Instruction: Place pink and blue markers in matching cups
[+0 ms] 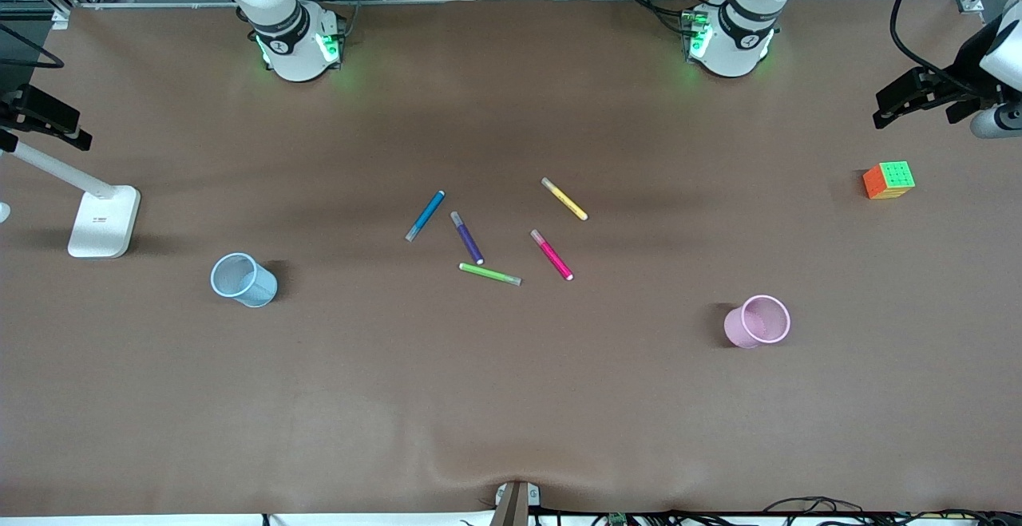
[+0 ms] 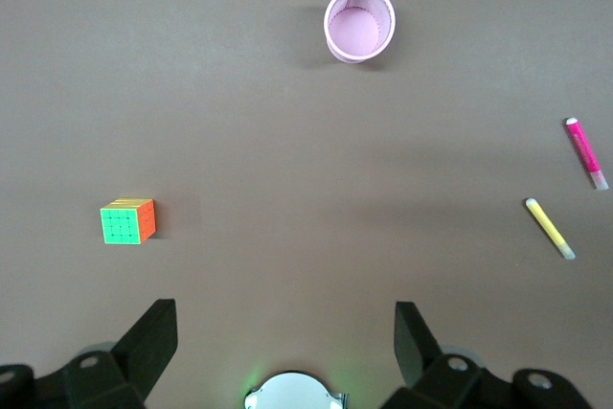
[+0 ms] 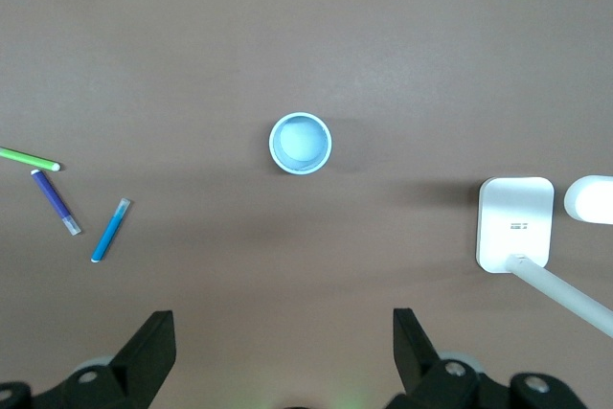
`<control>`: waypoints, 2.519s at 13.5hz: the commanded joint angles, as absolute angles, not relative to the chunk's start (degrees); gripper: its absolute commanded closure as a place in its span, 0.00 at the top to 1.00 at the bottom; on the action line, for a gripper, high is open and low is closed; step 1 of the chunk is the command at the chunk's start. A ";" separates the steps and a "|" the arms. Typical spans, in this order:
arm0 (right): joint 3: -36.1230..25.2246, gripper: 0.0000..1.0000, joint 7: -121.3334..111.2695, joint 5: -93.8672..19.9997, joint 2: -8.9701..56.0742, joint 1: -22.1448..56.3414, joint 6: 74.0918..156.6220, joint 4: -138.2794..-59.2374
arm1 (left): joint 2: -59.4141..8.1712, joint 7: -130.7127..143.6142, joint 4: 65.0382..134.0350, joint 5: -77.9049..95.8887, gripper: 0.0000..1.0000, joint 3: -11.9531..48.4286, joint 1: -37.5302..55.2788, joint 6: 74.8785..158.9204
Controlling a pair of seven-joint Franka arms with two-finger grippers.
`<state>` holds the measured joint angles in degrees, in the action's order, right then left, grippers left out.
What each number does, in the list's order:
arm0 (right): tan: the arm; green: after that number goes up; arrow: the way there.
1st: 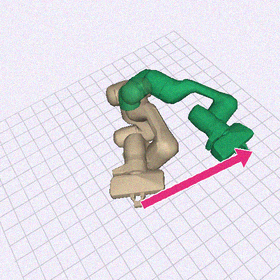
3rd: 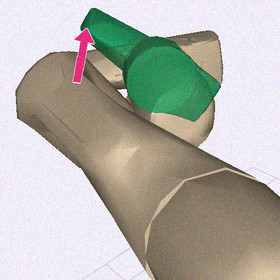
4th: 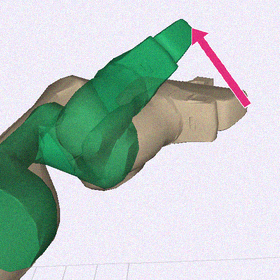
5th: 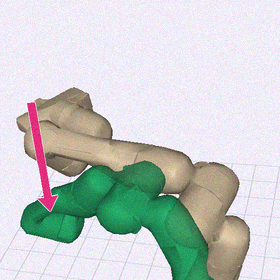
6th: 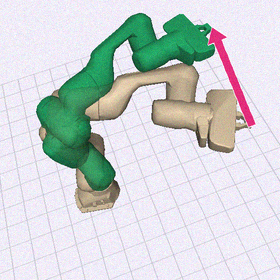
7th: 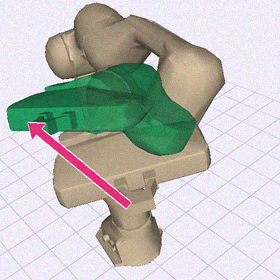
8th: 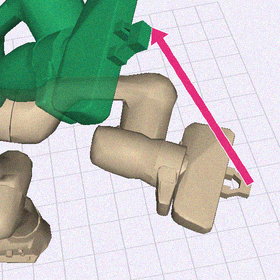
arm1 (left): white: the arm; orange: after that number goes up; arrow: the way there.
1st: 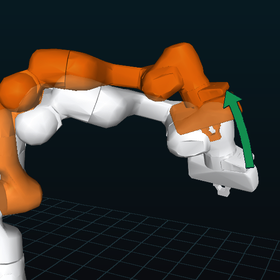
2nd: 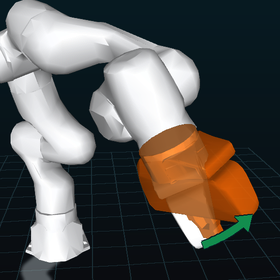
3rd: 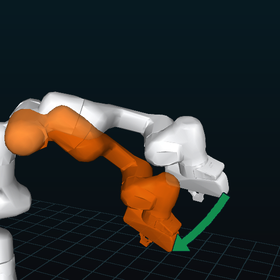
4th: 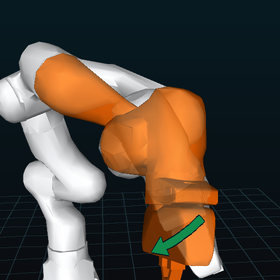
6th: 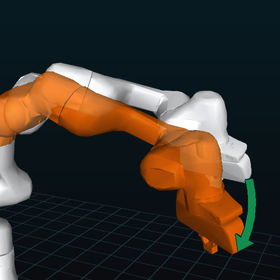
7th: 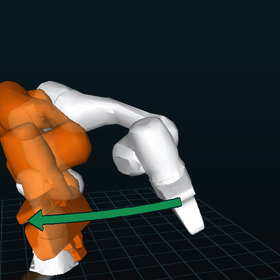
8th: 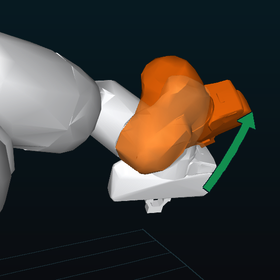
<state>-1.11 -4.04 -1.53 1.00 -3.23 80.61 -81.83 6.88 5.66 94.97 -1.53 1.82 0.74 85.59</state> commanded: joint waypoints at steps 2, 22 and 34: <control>-0.79 1.00 -4.48 -2.02 0.88 -3.52 80.42 -81.74 | 5.80 6.50 93.16 -2.46 1.00 1.93 0.79 84.29; -0.79 1.00 -4.48 -2.02 0.88 -3.52 80.42 -81.74 | -0.34 16.59 93.34 -2.55 1.00 8.16 3.16 87.18; -0.79 1.00 -4.48 -2.11 1.14 -3.34 80.68 -81.65 | -15.45 55.94 93.34 -7.54 1.00 17.32 14.92 98.78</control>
<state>-1.00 -4.04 -1.53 1.19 -3.18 80.68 -81.85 -11.50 48.85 94.86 -4.40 17.28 11.08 97.21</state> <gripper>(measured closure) 0.000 0.000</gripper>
